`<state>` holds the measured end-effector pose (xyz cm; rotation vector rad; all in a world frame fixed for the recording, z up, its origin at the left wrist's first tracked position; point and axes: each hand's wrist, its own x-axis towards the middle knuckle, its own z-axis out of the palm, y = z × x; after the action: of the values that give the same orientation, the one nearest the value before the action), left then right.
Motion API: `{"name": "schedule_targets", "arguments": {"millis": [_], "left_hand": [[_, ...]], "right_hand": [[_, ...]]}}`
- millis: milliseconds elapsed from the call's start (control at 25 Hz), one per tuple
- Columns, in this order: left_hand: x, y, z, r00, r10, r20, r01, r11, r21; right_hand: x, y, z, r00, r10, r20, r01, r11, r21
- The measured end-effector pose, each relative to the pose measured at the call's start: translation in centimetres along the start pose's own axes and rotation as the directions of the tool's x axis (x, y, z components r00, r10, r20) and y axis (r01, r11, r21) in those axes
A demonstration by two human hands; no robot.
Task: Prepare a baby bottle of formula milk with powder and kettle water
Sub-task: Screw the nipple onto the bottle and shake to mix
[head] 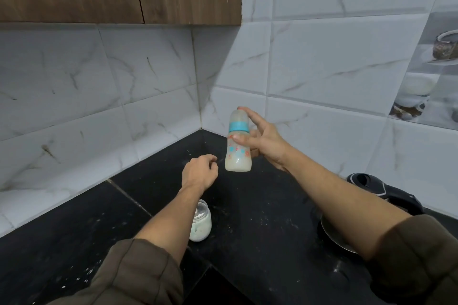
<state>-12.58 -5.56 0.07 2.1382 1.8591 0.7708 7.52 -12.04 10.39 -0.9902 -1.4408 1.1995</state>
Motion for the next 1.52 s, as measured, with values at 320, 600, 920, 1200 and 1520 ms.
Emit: {"name": "schedule_targets", "arguments": {"millis": [320,600,920,1200,1520], "left_hand": [[0.2,0.0,0.1,1.0,0.004,-0.006,-0.004,1.0,0.01],[0.1,0.1,0.2,1.0,-0.007,-0.016,0.007,1.0,0.015],[0.3,0.9,-0.1,1.0,0.006,-0.013,-0.006,1.0,0.002],[0.4,0.8,0.0,1.0,-0.001,-0.001,0.001,1.0,-0.001],[0.4,0.9,-0.6,1.0,-0.009,-0.012,0.009,1.0,-0.001]], "right_hand": [[0.4,0.4,-0.7,0.989,0.054,-0.137,-0.037,0.992,0.119],[1.5,0.8,-1.2,0.896,0.092,-0.435,0.121,0.891,0.437],[0.9,0.1,-0.9,0.963,0.037,-0.267,0.04,0.959,0.279],[0.6,0.1,-1.1,0.998,0.068,0.01,-0.068,0.995,0.067],[1.2,0.0,-1.4,0.993,0.113,-0.034,-0.104,0.972,0.211]]}}
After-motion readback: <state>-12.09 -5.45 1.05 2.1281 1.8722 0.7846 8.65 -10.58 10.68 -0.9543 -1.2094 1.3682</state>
